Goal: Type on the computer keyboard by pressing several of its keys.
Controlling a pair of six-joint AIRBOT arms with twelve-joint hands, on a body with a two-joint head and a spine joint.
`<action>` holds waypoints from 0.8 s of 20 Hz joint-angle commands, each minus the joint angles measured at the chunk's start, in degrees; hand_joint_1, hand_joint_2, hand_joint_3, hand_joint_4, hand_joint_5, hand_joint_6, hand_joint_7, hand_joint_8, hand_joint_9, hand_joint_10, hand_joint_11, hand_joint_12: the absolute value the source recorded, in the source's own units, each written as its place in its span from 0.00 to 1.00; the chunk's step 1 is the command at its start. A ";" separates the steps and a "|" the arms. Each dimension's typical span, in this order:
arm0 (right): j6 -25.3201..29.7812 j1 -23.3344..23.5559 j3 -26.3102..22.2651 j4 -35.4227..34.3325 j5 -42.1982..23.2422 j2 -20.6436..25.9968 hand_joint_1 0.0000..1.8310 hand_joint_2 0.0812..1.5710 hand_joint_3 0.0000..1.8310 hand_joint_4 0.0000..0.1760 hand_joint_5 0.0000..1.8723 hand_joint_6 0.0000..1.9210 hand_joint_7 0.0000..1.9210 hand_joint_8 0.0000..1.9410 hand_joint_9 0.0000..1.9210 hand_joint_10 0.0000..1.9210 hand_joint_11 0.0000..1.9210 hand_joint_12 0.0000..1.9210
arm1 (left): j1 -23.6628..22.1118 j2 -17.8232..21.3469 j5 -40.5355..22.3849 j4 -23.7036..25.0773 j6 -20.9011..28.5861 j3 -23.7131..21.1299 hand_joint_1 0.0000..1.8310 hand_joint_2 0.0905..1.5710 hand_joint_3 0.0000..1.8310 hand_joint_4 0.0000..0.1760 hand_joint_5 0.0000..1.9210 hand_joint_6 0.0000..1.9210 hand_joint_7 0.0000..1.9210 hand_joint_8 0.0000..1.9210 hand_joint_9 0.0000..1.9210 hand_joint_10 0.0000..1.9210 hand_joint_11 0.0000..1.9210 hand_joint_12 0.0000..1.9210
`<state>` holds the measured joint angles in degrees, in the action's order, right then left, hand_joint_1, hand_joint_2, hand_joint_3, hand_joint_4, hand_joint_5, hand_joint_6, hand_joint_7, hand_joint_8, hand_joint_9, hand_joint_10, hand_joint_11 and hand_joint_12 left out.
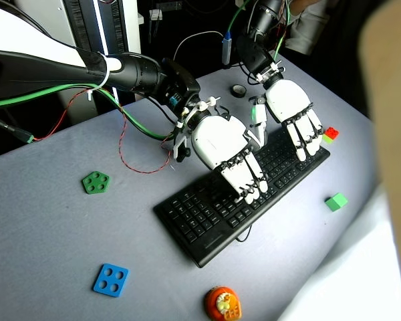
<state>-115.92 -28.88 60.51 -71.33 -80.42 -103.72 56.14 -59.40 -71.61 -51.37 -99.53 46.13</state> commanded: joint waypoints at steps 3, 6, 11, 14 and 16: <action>0.36 -0.20 1.33 5.70 -1.80 -0.96 0.00 0.74 0.00 0.00 0.20 0.10 0.30 0.01 0.19 0.34 0.00 0.79 | 0.46 1.40 -5.49 2.42 0.26 0.26 0.05 0.81 0.00 0.37 0.10 0.00 0.09 0.00 0.11 0.00 0.00 0.42; 0.47 0.25 3.94 6.26 -0.84 -2.75 0.00 0.75 0.00 0.00 0.24 0.11 0.32 0.01 0.15 0.45 0.00 0.84 | -0.34 1.97 -5.23 2.43 0.42 -0.25 0.07 0.81 0.00 0.28 0.16 0.02 0.12 0.01 0.13 0.01 0.00 0.43; 0.22 0.65 4.16 5.54 -0.85 -3.62 0.02 0.76 0.00 0.00 0.38 0.36 0.43 0.04 0.14 0.42 0.00 0.75 | -0.35 2.55 -5.07 2.43 1.23 -1.20 0.10 0.81 0.00 0.00 0.38 0.02 0.26 0.01 0.17 0.01 0.00 0.37; 0.00 0.99 4.04 4.66 -1.27 -3.68 0.03 0.76 0.00 0.00 0.28 0.29 0.51 0.07 0.34 0.49 0.02 0.85 | -0.01 2.43 -5.28 2.44 1.34 -1.26 0.09 0.82 0.00 0.00 0.23 0.00 0.35 0.01 0.27 0.03 0.00 0.48; -0.23 1.21 4.02 2.39 -0.97 -3.82 0.02 0.78 0.00 0.00 0.30 0.19 0.43 0.20 0.25 0.71 0.09 0.97 | -0.02 2.34 -5.39 2.44 1.39 -1.36 0.07 0.84 0.01 0.21 0.14 0.00 0.30 0.00 0.34 0.05 0.00 0.67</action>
<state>-116.20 -27.35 64.79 -70.81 -80.77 -107.35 56.14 -57.39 -71.29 -51.44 -98.06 44.82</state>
